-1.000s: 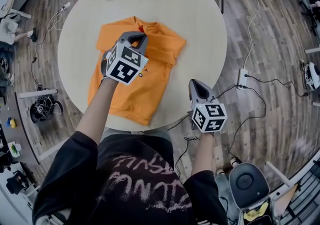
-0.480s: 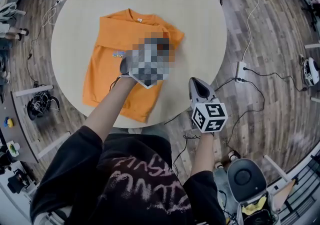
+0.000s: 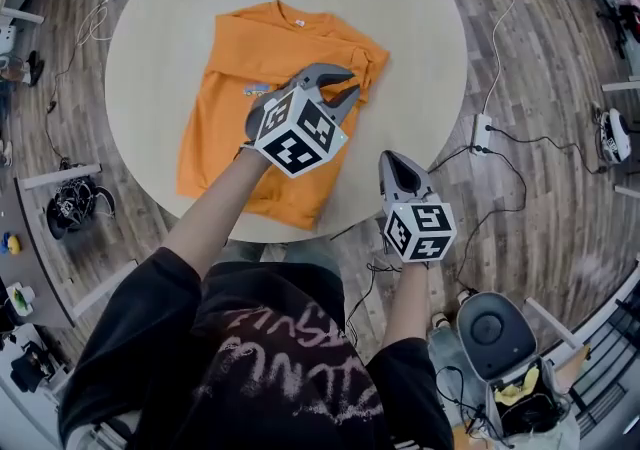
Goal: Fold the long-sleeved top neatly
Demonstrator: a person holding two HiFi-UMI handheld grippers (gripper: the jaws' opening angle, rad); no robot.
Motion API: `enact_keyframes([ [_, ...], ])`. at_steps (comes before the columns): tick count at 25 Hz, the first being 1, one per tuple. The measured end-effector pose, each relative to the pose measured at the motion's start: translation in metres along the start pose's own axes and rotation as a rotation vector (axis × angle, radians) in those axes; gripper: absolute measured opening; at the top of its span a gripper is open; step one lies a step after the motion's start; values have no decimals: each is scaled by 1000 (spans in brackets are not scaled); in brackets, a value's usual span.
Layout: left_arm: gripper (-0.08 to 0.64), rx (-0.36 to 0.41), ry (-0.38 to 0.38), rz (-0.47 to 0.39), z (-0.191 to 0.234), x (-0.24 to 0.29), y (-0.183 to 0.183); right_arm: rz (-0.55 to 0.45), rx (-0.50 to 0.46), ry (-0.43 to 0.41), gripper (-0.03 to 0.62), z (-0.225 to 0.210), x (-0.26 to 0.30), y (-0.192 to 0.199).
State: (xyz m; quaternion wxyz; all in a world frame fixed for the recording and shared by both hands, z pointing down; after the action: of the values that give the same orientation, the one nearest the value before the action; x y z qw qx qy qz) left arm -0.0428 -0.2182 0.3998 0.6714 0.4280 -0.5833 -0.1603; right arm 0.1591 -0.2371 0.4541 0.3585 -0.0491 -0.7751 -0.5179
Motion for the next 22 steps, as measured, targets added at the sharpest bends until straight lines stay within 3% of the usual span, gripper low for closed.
enact_keyframes([
  [4, 14, -23, -19, -48, 10, -56, 31, -10, -47, 21, 5, 43, -11, 2],
  [10, 12, 12, -13, -62, 10, -148, 91, -41, -118, 96, 5, 115, -40, 15],
  [16, 12, 137, 22, 14, -3, -232, 163, -6, -269, 167, 5, 187, -66, 40],
  [22, 14, 246, 79, 139, -31, -263, 230, 72, -395, 195, 6, 222, -78, 74],
])
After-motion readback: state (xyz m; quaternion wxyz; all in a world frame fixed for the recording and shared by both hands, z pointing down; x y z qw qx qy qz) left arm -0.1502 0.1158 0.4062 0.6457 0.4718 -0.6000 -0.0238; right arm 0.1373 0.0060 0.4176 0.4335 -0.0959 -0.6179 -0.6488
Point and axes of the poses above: the fingertips, and each gripper's own axes: x forward along the fingers, z to its left, y out of its underside, the point moved 8 cm from there along -x, backward along the fingers, and after that the axes turned 10 degrees about y, right-handed, at the moved point
